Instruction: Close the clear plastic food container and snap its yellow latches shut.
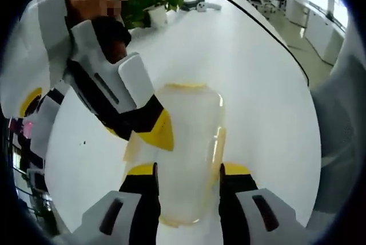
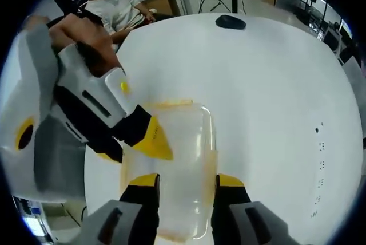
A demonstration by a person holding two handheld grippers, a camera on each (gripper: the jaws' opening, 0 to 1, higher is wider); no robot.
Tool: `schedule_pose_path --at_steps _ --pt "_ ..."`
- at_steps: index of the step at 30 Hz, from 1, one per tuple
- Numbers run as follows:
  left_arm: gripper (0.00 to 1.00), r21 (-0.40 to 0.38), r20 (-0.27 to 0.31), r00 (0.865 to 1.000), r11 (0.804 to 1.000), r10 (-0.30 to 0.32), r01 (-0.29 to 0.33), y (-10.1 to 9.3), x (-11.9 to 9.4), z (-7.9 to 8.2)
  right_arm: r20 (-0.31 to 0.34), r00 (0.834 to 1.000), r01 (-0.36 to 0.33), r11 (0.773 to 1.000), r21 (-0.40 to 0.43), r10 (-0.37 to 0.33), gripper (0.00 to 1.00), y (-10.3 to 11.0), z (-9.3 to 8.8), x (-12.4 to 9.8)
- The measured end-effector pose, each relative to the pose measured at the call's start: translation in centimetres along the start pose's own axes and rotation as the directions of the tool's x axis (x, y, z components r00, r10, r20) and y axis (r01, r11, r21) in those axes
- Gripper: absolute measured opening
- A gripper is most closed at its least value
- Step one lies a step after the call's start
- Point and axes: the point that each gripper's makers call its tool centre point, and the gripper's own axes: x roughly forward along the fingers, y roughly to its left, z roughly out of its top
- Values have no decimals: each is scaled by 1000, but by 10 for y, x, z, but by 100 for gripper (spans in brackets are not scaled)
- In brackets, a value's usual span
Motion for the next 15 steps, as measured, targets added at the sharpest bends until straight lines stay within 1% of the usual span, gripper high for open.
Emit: schedule_pose_path --at_steps 3,8,15 --pt "37 -2 28 1000 1000 -10 10 2 -2 -1 -9 1000 7 1000 -8 -7 33 2 -2 1" --pt "37 13 20 1000 1000 -12 12 2 -1 1 2 1000 1 1000 -1 -1 34 -1 -6 1" --pt "38 14 21 1000 1000 -12 12 2 -2 2 22 1000 3 1000 -1 -3 35 -2 -10 0"
